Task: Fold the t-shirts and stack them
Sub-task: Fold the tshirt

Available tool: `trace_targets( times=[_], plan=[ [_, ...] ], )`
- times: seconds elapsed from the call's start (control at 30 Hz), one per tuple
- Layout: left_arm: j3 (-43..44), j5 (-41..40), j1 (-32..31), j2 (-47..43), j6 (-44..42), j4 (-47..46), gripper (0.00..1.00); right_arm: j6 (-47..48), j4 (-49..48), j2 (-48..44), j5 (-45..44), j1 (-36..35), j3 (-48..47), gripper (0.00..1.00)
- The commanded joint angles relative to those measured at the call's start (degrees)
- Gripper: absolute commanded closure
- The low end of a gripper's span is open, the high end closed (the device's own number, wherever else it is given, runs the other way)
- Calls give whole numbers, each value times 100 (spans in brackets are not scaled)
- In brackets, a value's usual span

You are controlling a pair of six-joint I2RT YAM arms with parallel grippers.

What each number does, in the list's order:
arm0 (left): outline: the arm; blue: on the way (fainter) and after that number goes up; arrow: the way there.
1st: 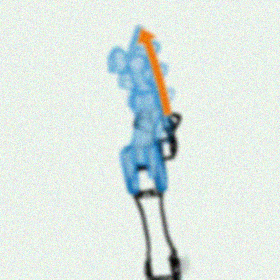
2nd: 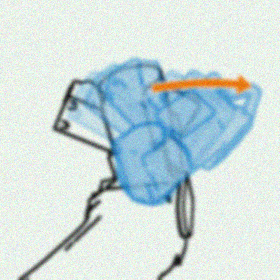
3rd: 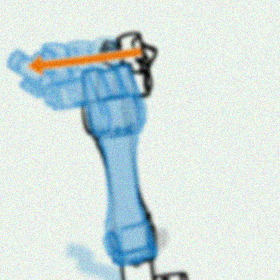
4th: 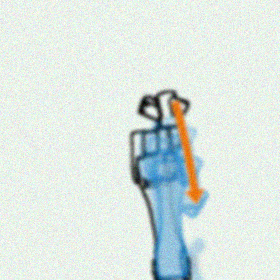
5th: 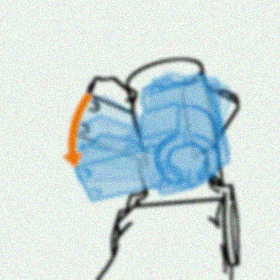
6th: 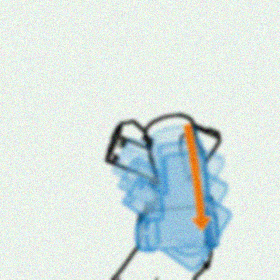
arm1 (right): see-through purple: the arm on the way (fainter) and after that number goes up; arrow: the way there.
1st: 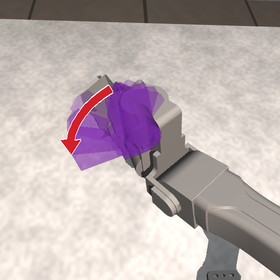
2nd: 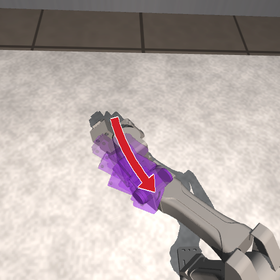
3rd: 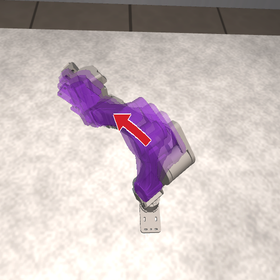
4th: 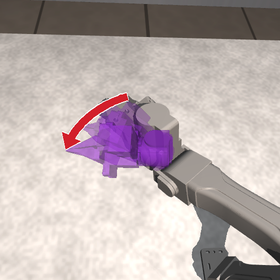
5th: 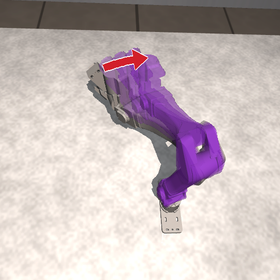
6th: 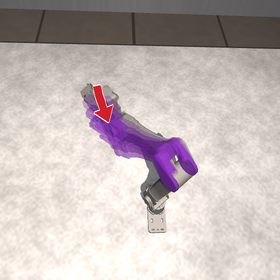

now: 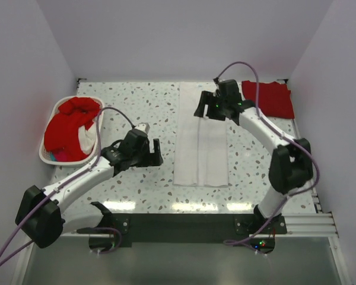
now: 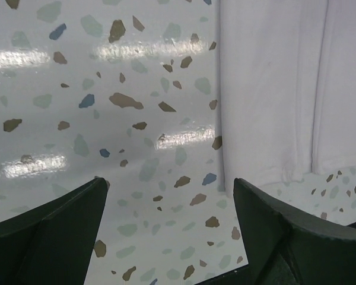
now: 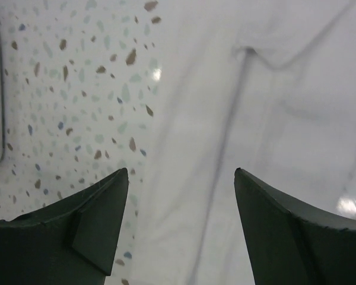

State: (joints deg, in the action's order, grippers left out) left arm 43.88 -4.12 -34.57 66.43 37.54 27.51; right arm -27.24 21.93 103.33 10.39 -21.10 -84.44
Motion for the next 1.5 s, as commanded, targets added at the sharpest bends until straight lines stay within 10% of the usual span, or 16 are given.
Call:
trace_targets(
  times=[0.0,0.47,1.47],
  plan=[
    [-81,122,-331,203,359,-158,8,281,1092,-1129,-889,71,1138,24],
    [174,8,-1342,1310,834,-377,19,-228,1798,-3424,-381,71,4417,40],
    [534,-106,-1755,2154,1045,-545,35,-422,1358,-3311,-530,71,4858,56]
  ],
)
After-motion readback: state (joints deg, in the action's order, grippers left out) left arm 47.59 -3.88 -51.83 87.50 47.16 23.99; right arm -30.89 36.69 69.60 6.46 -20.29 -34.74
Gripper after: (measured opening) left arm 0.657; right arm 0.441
